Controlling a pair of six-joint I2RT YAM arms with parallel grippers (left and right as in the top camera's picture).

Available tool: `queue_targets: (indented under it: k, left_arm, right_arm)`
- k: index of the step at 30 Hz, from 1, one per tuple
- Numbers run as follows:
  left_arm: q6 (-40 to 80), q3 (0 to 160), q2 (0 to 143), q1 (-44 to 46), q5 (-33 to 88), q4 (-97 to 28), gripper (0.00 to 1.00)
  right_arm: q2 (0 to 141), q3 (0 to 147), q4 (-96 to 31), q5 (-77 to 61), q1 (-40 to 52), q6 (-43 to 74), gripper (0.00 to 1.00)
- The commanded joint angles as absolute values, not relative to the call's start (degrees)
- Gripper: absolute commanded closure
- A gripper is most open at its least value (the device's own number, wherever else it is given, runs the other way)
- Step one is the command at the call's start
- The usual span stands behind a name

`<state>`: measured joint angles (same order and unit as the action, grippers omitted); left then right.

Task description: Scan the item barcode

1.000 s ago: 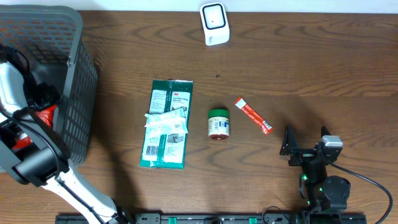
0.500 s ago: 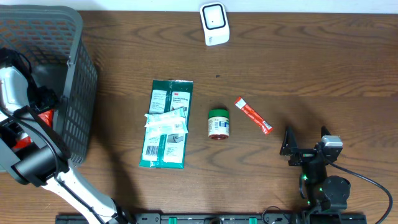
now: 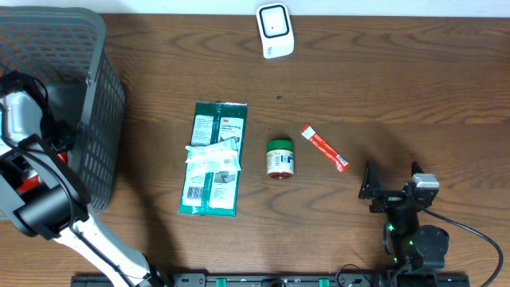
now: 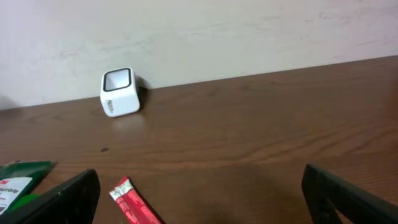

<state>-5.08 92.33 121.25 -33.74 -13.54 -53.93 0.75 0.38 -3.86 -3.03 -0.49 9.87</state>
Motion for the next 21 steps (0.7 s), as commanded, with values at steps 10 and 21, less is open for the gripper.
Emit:
queue_targets:
  k: [10,21]
  left_arm:
    - [-5.3,91.8,121.6,-33.9,-12.5,-53.1,0.93]
    - [5.3,97.5,109.2,-32.6,-9.2,-55.6,0.93]
  right_arm:
    - [0.8,0.3,-4.1,-2.9,0.0,10.2,0.01]
    - [0.8,0.3,-4.1,-2.9,0.0,10.2,0.01]
